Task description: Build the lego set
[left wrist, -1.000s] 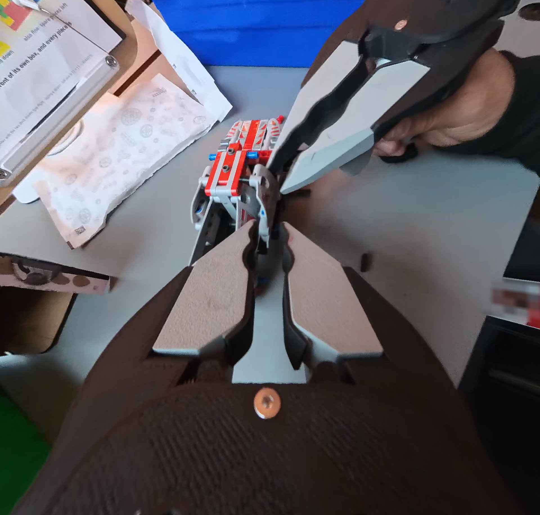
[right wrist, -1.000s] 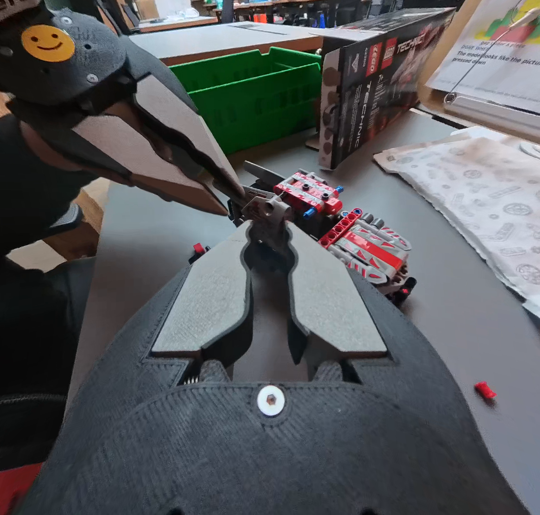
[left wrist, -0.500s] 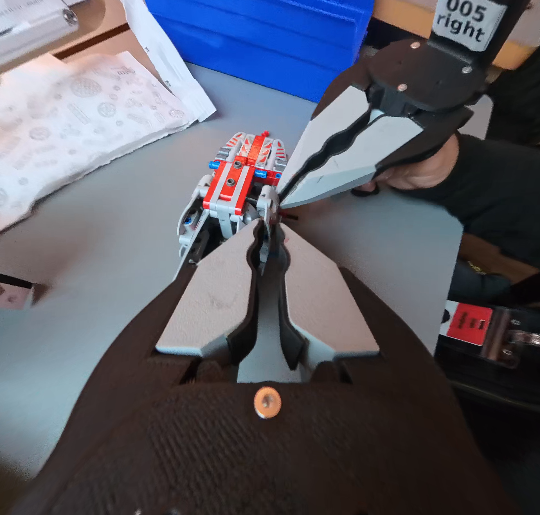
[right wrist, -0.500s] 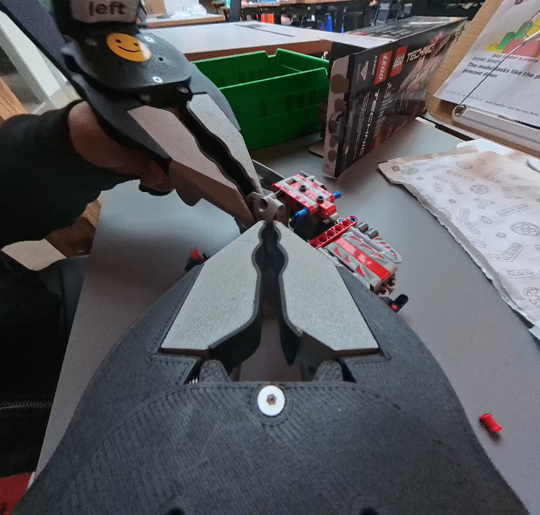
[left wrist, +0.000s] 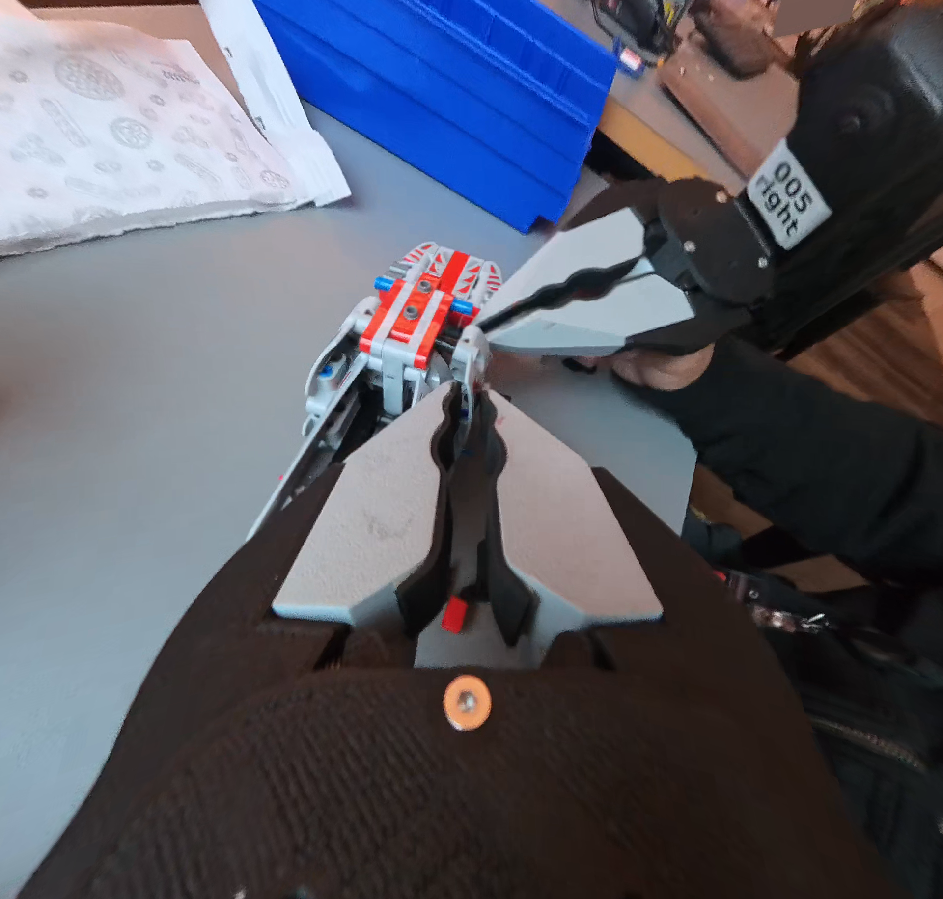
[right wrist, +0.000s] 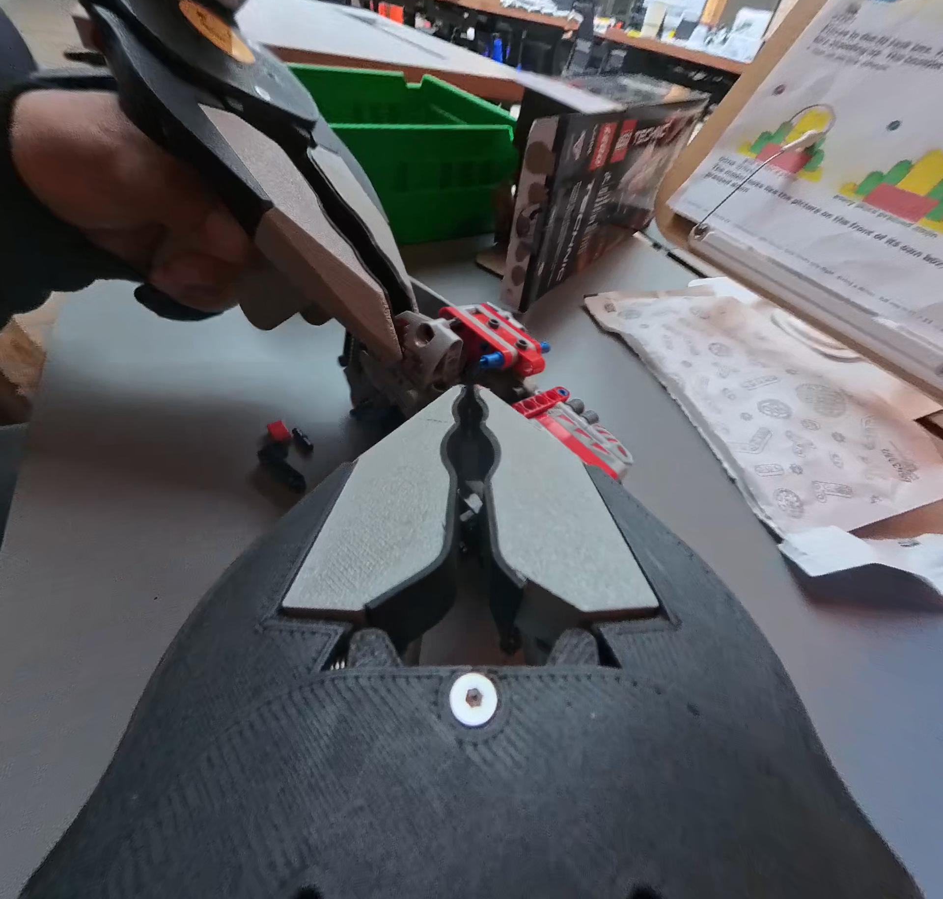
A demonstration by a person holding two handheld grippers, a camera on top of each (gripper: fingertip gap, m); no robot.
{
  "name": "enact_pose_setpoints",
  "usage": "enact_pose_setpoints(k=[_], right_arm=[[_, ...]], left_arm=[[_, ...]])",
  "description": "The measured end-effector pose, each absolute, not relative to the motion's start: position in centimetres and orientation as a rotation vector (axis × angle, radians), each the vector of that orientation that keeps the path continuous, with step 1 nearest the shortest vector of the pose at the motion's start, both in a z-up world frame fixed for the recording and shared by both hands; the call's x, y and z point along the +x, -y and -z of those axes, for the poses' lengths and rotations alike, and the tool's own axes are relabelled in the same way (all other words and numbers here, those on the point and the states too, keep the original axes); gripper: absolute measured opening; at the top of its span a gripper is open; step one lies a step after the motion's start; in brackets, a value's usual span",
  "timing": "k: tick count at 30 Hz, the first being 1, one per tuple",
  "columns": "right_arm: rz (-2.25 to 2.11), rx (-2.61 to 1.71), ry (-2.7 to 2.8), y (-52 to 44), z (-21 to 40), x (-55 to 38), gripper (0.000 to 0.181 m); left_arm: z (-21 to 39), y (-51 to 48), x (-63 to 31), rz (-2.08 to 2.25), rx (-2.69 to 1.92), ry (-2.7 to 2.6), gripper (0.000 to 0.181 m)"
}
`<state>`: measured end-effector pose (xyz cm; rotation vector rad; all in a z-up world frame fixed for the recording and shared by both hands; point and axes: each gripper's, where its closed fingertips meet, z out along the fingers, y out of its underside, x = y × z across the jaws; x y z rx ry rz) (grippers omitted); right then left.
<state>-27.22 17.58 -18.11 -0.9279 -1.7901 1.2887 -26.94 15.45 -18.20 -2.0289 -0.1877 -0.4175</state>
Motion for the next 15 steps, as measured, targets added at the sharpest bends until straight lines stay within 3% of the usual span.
enact_pose_setpoints(k=[4,15], right_arm=[[-1.35,-0.864,1.762,-17.1,17.0,-26.4,0.012],[-1.267,-0.869,1.792,-16.9,18.0,-26.7,0.015]], left_arm=[[17.4,-15.5,-27.3,0.502,-1.965,0.235,0.005],[17.1,-15.3,-28.9,0.54,-1.892,0.318,0.005]])
